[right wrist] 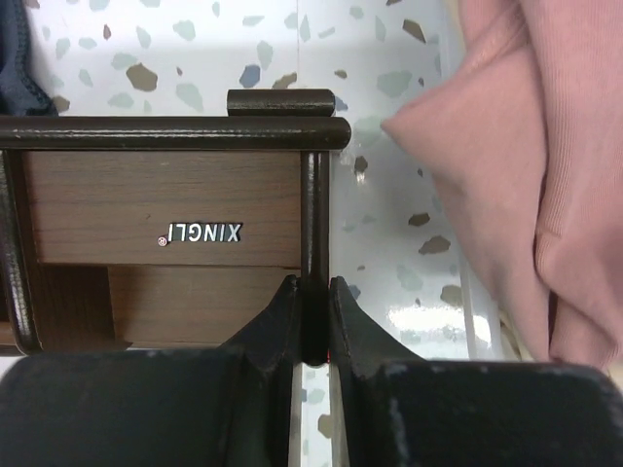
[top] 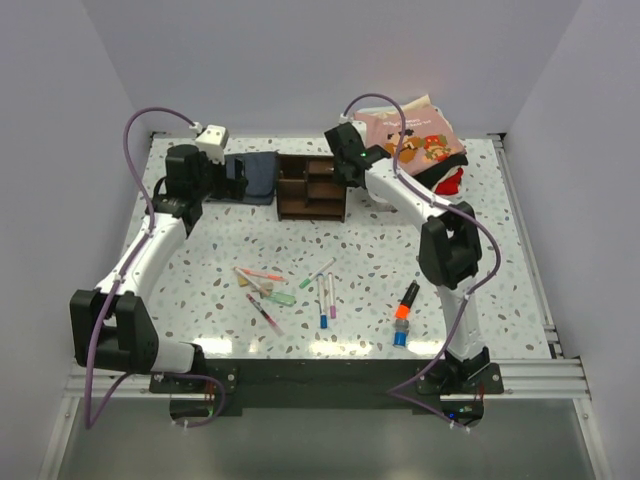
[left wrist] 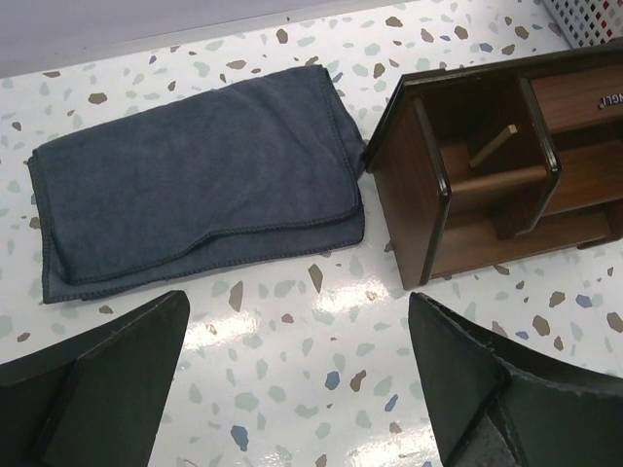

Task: Sort the stationery into containers
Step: Move the storage box to the center of the board, then pick up the pen from the center of the board.

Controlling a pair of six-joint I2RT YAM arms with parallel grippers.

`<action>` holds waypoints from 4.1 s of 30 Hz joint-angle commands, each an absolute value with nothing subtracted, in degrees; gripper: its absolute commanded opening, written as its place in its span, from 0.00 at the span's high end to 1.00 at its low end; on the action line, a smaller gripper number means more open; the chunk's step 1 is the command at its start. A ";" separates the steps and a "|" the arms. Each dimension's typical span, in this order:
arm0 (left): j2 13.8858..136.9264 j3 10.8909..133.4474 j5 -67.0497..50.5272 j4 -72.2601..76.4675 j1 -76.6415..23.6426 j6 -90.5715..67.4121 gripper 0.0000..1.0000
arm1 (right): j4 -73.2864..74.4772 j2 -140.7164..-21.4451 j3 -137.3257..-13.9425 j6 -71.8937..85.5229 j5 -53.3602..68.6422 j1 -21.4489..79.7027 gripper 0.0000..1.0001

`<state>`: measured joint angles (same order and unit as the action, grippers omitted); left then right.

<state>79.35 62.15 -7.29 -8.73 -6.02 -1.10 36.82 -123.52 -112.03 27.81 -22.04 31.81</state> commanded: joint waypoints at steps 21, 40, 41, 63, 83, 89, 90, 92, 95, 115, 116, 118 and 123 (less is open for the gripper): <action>68.47 62.93 -26.19 -26.71 -7.82 20.74 0.00 | 26.90 -97.22 -91.87 15.60 -10.29 28.92 0.40; 72.94 57.30 -23.29 -32.52 -21.62 19.34 0.17 | 30.76 -74.53 -61.79 -28.63 22.74 29.00 0.43; 73.04 57.13 -23.55 -32.08 -21.80 17.51 0.17 | 31.11 -74.36 -61.53 -31.00 24.59 29.26 0.43; 68.29 50.80 -25.04 -25.58 -1.86 15.92 0.09 | 54.58 -97.90 -78.92 -92.45 26.10 47.81 0.46; 59.33 44.47 -22.85 -18.89 9.23 5.54 0.08 | 61.61 -107.14 -81.12 -113.82 23.12 54.14 0.61; 57.75 43.42 -22.68 -19.51 9.93 5.36 0.08 | 57.93 -108.81 -79.98 -114.61 21.54 55.02 0.61; 57.66 43.33 -22.68 -19.42 10.02 5.36 0.08 | 57.57 -109.24 -80.07 -114.61 21.10 55.11 0.61; 57.74 43.33 -22.76 -19.34 10.28 5.10 0.08 | 57.66 -109.86 -80.16 -114.78 20.31 55.28 0.61; 57.74 43.59 -22.68 -19.34 10.90 4.83 0.08 | 57.13 -110.13 -78.14 -116.10 18.90 55.72 0.61; 58.80 44.30 -24.17 -19.51 11.69 4.31 0.08 | 54.57 -116.27 -77.52 -113.20 14.24 57.39 0.83; 59.06 44.38 -24.34 -19.51 11.69 4.39 0.08 | 55.71 -116.54 -78.30 -113.03 14.24 57.39 0.92; 59.41 44.38 -24.78 -19.42 11.69 4.31 0.08 | 56.95 -116.63 -79.01 -112.76 14.41 57.39 1.00; 61.78 47.19 -27.15 -20.39 11.69 5.70 0.08 | 62.66 -115.84 -91.29 -105.67 18.97 56.52 1.00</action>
